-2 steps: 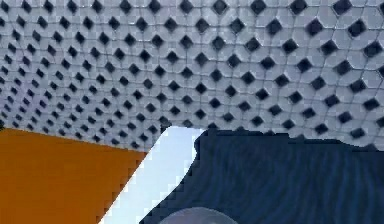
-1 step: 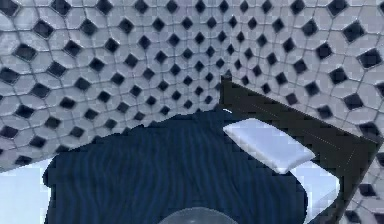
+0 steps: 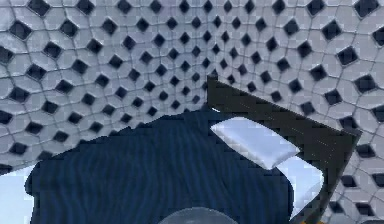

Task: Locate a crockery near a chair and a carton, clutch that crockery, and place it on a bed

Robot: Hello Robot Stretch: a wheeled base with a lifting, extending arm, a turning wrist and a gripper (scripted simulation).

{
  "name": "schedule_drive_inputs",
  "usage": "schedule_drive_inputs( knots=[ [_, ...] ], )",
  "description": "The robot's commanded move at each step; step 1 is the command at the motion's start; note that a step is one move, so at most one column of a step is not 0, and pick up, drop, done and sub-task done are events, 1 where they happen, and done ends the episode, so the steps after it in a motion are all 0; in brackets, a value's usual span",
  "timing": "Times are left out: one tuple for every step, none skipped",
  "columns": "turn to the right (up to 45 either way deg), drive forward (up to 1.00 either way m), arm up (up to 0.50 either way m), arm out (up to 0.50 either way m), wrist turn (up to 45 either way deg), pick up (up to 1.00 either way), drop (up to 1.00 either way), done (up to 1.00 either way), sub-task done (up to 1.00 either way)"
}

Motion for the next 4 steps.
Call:
schedule_drive_inputs(
  knots=[
    [-39.0,0.0,0.0,0.0,0.0,0.0,0.0,0.0,0.0],
    [42.0,0.0,0.0,0.0,0.0,0.0,0.0,0.0,0.0],
    [39.0,0.0,0.0,0.0,0.0,0.0,0.0,0.0,0.0],
    [0.0,0.1,0.0,0.0,0.0,0.0,0.0,0.0,0.0]
  ],
)
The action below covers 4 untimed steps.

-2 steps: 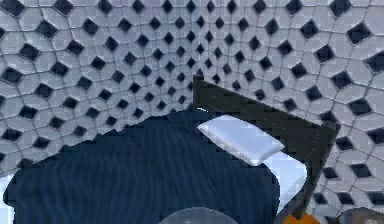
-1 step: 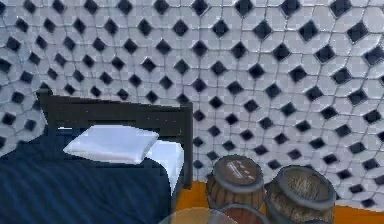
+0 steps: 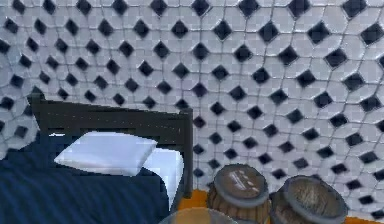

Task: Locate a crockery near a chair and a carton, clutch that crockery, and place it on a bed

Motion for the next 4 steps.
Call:
schedule_drive_inputs(
  knots=[
    [-45.0,0.0,0.0,0.0,0.0,0.0,0.0,0.0,0.0],
    [-45.0,0.0,0.0,0.0,0.0,0.0,0.0,0.0,0.0],
    [-42.0,0.0,0.0,0.0,0.0,0.0,0.0,0.0,0.0],
    [0.0,0.0,0.0,0.48,0.0,0.0,0.0,0.0,0.0]
  ],
)
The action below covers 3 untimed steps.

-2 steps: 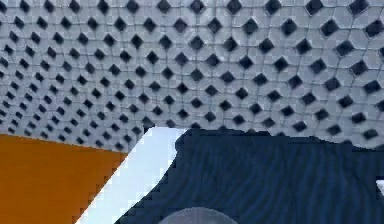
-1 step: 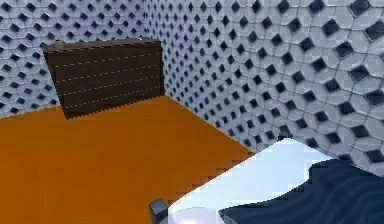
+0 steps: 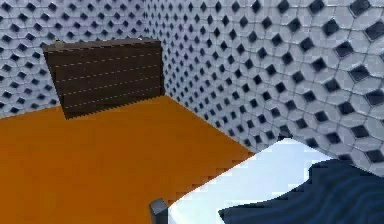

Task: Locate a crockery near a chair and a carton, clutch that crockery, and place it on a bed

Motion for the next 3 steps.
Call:
schedule_drive_inputs(
  knots=[
    [0.0,0.0,0.0,0.0,45.0,0.0,0.0,0.0,0.0],
    [0.0,0.0,0.0,0.0,3.0,0.0,0.0,0.0,0.0],
    [0.0,0.0,-0.3,0.0,0.0,0.0,0.0,0.0,0.0]
  ],
)
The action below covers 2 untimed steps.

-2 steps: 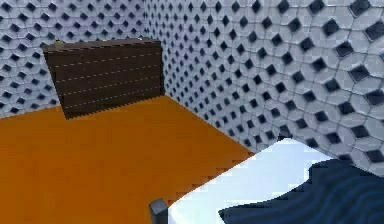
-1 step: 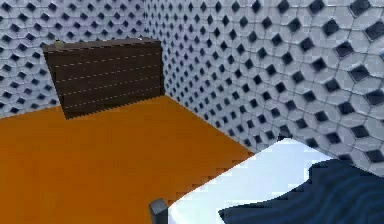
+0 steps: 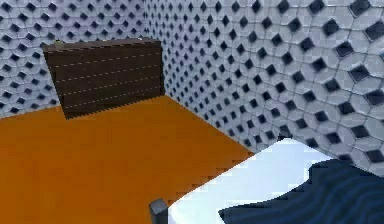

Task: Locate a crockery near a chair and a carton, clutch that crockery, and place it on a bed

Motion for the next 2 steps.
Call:
schedule_drive_inputs(
  knots=[
    [0.0,0.0,-0.32,0.0,0.0,0.0,0.0,0.0,0.0],
    [0.0,0.0,0.0,0.0,0.0,0.0,1.0,0.0,0.0]
  ],
)
